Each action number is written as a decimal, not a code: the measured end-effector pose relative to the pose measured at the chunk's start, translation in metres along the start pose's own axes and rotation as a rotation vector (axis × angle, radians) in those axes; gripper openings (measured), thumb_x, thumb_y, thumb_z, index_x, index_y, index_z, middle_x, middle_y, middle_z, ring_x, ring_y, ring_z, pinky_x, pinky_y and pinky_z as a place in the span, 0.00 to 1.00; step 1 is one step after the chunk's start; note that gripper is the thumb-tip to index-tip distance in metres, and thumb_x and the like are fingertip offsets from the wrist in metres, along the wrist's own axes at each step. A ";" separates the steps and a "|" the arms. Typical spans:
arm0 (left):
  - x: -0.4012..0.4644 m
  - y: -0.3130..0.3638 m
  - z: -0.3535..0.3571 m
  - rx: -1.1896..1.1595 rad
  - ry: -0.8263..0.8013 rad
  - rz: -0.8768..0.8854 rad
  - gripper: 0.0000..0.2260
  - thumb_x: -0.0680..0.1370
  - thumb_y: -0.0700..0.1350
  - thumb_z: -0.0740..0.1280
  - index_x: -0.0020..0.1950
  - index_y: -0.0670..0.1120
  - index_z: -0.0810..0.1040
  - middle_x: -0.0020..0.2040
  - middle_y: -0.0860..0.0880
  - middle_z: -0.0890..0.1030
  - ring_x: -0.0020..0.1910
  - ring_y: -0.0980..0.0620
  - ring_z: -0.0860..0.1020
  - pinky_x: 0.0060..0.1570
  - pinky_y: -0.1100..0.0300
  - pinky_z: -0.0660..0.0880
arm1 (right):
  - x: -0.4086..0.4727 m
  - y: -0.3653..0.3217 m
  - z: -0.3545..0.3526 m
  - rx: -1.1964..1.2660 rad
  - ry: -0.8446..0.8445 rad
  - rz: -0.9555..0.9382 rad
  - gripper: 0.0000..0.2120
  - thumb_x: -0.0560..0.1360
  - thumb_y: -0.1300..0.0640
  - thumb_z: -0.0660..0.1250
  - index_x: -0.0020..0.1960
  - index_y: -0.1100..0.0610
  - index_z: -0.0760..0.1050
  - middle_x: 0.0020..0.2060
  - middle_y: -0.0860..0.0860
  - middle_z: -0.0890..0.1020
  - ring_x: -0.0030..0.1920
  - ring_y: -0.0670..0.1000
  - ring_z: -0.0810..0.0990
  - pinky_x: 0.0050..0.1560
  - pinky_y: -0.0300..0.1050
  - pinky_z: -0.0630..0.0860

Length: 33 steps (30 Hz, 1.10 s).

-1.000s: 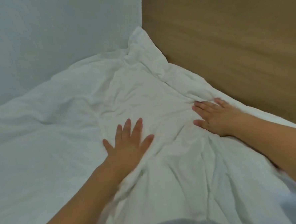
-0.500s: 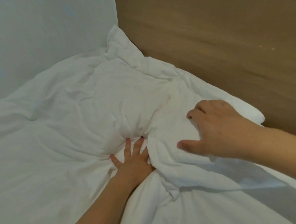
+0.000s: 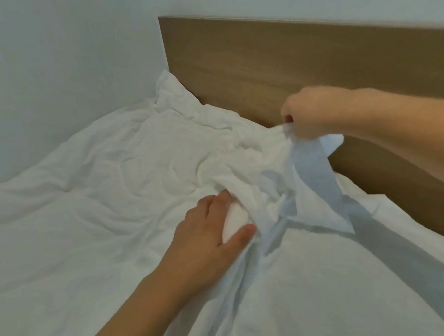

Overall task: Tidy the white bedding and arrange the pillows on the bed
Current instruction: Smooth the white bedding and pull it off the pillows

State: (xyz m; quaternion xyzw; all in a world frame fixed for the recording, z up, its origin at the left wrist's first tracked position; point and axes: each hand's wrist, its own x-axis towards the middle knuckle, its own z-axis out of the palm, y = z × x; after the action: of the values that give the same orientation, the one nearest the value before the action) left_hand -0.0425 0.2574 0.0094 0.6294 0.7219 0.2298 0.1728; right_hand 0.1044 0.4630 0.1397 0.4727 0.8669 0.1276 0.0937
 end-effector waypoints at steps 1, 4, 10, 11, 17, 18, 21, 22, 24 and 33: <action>-0.002 0.006 0.006 0.065 0.017 0.025 0.33 0.75 0.70 0.53 0.76 0.61 0.46 0.74 0.58 0.56 0.69 0.53 0.62 0.69 0.52 0.63 | 0.002 0.005 0.000 0.013 0.087 0.004 0.06 0.75 0.60 0.61 0.47 0.57 0.77 0.39 0.53 0.79 0.39 0.55 0.78 0.37 0.48 0.77; 0.004 -0.003 0.028 0.298 0.102 -0.015 0.29 0.78 0.63 0.54 0.77 0.61 0.47 0.69 0.51 0.65 0.62 0.46 0.69 0.58 0.49 0.71 | -0.015 0.004 0.023 0.221 0.286 0.065 0.07 0.79 0.55 0.58 0.53 0.58 0.71 0.44 0.57 0.78 0.41 0.58 0.77 0.39 0.49 0.74; 0.004 -0.014 0.018 0.346 0.201 -0.108 0.18 0.79 0.49 0.58 0.69 0.53 0.63 0.44 0.48 0.76 0.40 0.45 0.76 0.40 0.51 0.75 | -0.121 -0.013 0.093 0.853 -0.175 0.069 0.15 0.75 0.40 0.64 0.43 0.51 0.73 0.38 0.45 0.76 0.41 0.47 0.75 0.37 0.42 0.69; -0.002 -0.008 0.015 0.371 0.200 -0.087 0.18 0.78 0.49 0.58 0.68 0.53 0.63 0.44 0.48 0.75 0.39 0.46 0.75 0.39 0.51 0.75 | -0.126 -0.017 0.101 0.837 -0.175 0.058 0.14 0.77 0.43 0.63 0.42 0.53 0.75 0.38 0.47 0.77 0.42 0.49 0.75 0.38 0.42 0.68; -0.033 0.009 -0.023 0.620 0.279 -0.244 0.18 0.76 0.40 0.56 0.66 0.50 0.61 0.44 0.48 0.72 0.41 0.45 0.73 0.38 0.53 0.69 | -0.067 0.061 0.052 1.328 0.301 0.485 0.16 0.82 0.60 0.56 0.66 0.64 0.71 0.51 0.56 0.77 0.54 0.57 0.78 0.42 0.41 0.72; -0.034 0.015 -0.023 0.697 0.331 -0.260 0.19 0.76 0.40 0.56 0.67 0.49 0.60 0.48 0.47 0.73 0.44 0.44 0.73 0.40 0.52 0.68 | -0.060 0.083 0.042 1.373 0.359 0.523 0.17 0.81 0.60 0.57 0.67 0.66 0.71 0.53 0.59 0.77 0.57 0.59 0.78 0.42 0.41 0.71; -0.033 0.053 0.012 0.795 0.465 -0.008 0.25 0.77 0.51 0.62 0.73 0.54 0.60 0.65 0.44 0.69 0.59 0.40 0.69 0.51 0.45 0.70 | -0.048 0.113 0.047 0.931 0.432 0.646 0.15 0.81 0.59 0.56 0.62 0.65 0.74 0.59 0.63 0.78 0.59 0.63 0.77 0.47 0.47 0.70; -0.033 0.067 0.031 0.751 0.382 0.063 0.26 0.77 0.56 0.61 0.74 0.58 0.58 0.70 0.45 0.64 0.65 0.41 0.65 0.56 0.39 0.68 | -0.049 0.108 0.056 0.750 0.448 0.646 0.15 0.82 0.58 0.55 0.61 0.64 0.74 0.58 0.62 0.78 0.58 0.63 0.77 0.50 0.50 0.72; -0.032 0.077 0.067 0.669 0.077 -0.019 0.26 0.77 0.63 0.53 0.74 0.64 0.52 0.76 0.49 0.53 0.75 0.42 0.52 0.65 0.29 0.52 | -0.061 0.088 0.085 0.554 0.453 0.543 0.18 0.82 0.53 0.54 0.66 0.62 0.69 0.64 0.61 0.72 0.61 0.63 0.73 0.60 0.56 0.70; -0.079 0.077 0.105 0.581 -0.057 -0.183 0.24 0.82 0.58 0.43 0.77 0.54 0.51 0.79 0.50 0.51 0.77 0.46 0.49 0.70 0.31 0.41 | -0.191 0.023 0.189 0.491 -0.045 -0.178 0.37 0.78 0.33 0.44 0.79 0.49 0.37 0.79 0.48 0.41 0.78 0.49 0.41 0.77 0.54 0.40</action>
State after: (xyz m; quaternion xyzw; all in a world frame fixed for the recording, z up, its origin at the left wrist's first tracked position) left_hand 0.0899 0.1995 -0.0389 0.5909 0.8060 -0.0207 0.0256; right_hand 0.2783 0.3385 -0.0247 0.4058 0.9078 -0.1059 0.0061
